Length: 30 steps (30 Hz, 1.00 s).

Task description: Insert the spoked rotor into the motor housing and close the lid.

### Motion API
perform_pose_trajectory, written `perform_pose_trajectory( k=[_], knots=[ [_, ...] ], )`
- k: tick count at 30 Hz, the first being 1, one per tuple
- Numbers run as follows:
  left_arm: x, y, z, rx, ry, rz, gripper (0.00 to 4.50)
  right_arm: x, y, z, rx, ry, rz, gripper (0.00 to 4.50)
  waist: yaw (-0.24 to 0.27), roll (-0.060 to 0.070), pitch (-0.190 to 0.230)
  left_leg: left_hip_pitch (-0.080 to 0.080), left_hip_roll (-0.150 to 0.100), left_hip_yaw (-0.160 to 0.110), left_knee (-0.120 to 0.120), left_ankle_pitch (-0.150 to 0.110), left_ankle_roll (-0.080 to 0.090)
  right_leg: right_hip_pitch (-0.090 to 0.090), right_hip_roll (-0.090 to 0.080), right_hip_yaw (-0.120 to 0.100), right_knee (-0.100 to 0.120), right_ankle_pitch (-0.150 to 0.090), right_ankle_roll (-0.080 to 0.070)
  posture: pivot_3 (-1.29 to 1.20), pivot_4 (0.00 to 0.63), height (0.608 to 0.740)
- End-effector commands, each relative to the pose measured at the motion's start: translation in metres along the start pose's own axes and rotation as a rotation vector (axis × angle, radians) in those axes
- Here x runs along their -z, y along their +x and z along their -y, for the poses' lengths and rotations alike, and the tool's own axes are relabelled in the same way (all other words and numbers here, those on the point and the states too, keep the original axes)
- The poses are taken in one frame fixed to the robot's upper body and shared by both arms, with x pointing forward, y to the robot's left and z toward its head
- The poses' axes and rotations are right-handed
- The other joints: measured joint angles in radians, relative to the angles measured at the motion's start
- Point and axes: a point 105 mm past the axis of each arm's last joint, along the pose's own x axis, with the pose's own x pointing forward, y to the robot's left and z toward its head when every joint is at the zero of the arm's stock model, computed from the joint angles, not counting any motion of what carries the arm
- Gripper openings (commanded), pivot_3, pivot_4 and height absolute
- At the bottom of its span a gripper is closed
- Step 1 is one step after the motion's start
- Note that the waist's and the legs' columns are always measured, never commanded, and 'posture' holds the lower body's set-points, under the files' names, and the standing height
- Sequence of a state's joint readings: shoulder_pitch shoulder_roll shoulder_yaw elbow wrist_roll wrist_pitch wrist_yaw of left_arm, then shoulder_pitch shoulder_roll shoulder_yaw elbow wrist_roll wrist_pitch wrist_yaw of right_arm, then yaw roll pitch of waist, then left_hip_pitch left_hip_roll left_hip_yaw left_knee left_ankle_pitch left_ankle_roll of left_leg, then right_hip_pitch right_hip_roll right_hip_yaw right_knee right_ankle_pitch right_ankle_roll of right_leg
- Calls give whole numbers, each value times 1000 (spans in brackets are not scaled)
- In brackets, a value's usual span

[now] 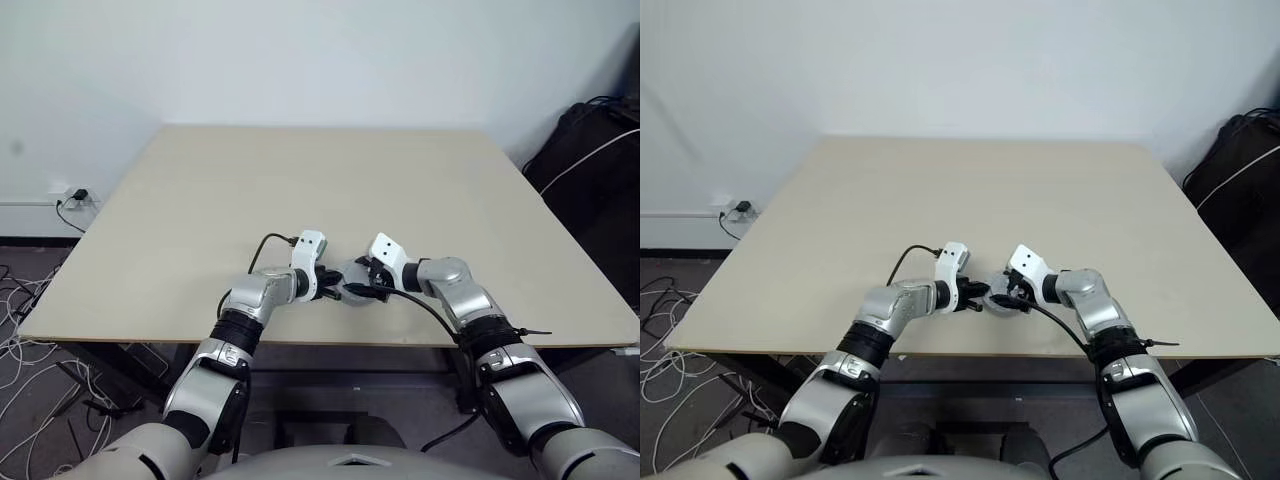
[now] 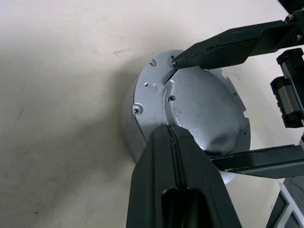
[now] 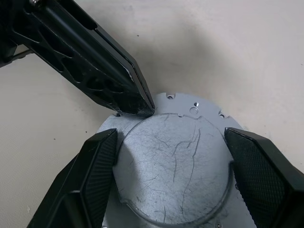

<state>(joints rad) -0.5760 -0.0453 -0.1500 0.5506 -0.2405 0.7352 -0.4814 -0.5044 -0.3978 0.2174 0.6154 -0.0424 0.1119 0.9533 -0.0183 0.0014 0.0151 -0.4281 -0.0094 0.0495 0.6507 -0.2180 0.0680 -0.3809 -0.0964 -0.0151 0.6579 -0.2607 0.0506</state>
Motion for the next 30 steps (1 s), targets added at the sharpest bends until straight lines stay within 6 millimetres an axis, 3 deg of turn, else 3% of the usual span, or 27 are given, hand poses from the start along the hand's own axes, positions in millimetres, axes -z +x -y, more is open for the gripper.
perform_pose_trajectory(
  k=[1, 4, 13, 21, 25, 30],
  knots=[
    [3, 4, 3, -2, 10, -30, 0, 11, -3, -1, 6, 28, -36, 3648, 1, 0, 0, 0, 0, 0, 0, 0, 0, 0, 0, 0, 0, 0, 0, 0, 0, 740],
    [1, 4, 2, -3, 6, -19, 0, 15, -13, 2, 12, 55, -36, 4488, 8, 0, 0, -1, 0, 0, 0, 0, 0, 0, 0, 0, -1, 0, 0, 0, 0, 740],
    [1, 6, 5, 9, 19, -15, 0, 15, -57, 16, 101, 49, -21, 4488, 16, 1, 0, -4, -1, -3, -3, -1, 1, 2, -1, -3, -11, 1, 2, 0, 0, 740],
    [0, 7, 8, 29, 49, -14, 0, -10, -95, 31, 332, 242, 169, 4488, 24, 1, 0, -8, -1, -2, -4, -2, 3, -1, -1, -3, -15, 2, 3, 0, 0, 740],
    [0, 7, 9, 34, 63, -18, 0, -7, -89, 31, 387, 521, 213, 4488, 26, 1, 0, -8, -1, -2, -4, -2, 3, -1, -1, -3, -15, 2, 3, 0, 0, 740],
    [0, 8, 9, 36, 77, -25, 0, 9, -65, 16, 402, 756, 172, 4488, 31, 2, -1, -11, -1, -2, -4, -2, 3, -5, -2, -2, -15, 2, 3, 0, 0, 740]
  ],
)
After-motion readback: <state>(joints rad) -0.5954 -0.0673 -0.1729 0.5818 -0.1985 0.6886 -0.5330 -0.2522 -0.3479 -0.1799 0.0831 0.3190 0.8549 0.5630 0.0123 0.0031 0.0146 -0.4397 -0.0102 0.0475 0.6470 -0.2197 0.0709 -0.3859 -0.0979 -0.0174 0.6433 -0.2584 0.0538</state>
